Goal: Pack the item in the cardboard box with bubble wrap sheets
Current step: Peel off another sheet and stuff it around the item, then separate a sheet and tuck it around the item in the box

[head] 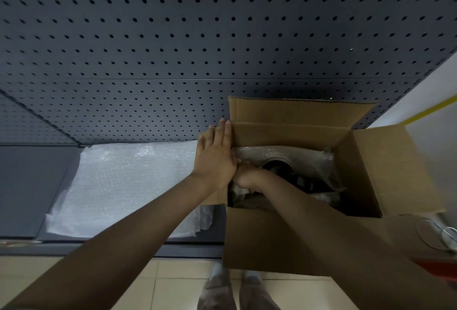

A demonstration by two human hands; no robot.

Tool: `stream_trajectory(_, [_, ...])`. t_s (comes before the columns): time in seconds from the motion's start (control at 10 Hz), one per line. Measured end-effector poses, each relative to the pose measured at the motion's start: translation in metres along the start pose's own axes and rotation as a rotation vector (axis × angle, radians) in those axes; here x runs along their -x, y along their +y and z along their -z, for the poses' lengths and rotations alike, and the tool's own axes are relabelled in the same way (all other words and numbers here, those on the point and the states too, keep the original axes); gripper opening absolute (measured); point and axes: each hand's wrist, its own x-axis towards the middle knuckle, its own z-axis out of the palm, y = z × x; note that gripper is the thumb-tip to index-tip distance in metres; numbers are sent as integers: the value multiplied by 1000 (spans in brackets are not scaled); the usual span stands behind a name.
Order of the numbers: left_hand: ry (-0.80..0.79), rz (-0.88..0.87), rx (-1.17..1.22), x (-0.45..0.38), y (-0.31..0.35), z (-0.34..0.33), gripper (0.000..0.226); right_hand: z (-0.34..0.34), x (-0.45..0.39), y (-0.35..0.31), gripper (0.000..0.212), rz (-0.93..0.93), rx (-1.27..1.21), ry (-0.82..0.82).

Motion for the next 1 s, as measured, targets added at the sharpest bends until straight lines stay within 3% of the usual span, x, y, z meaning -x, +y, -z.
stream_trajectory(0.2, [7, 4, -18, 1, 2, 2, 71, -1, -2, 2, 55, 5, 41, -7])
stream_trajectory(0.3, [1, 8, -22, 2, 3, 2, 72, -4, 1, 3, 51, -11, 35, 106])
stream_trajectory(0.4, [-12, 7, -17, 1, 4, 2, 73, -4, 11, 3, 51, -38, -54, 109])
stream_trajectory(0.5, [-5, 8, -44, 1, 3, 3, 72, -1, 11, -1, 69, -38, -79, 10])
stream_trajectory(0.6, [6, 6, -111, 0, 3, 3, 70, -1, 13, -4, 68, -14, 12, 2])
stream_trajectory(0.7, [26, 7, -216, 3, 3, 6, 69, 3, 28, -4, 43, 28, 86, 51])
stream_trajectory(0.9, [38, -22, -282, 13, 7, 20, 65, 20, 48, -2, 28, -14, 39, 113])
stream_trajectory(1.0, [57, -23, -249, 22, 1, 30, 63, 31, 53, -5, 32, -26, -7, 285])
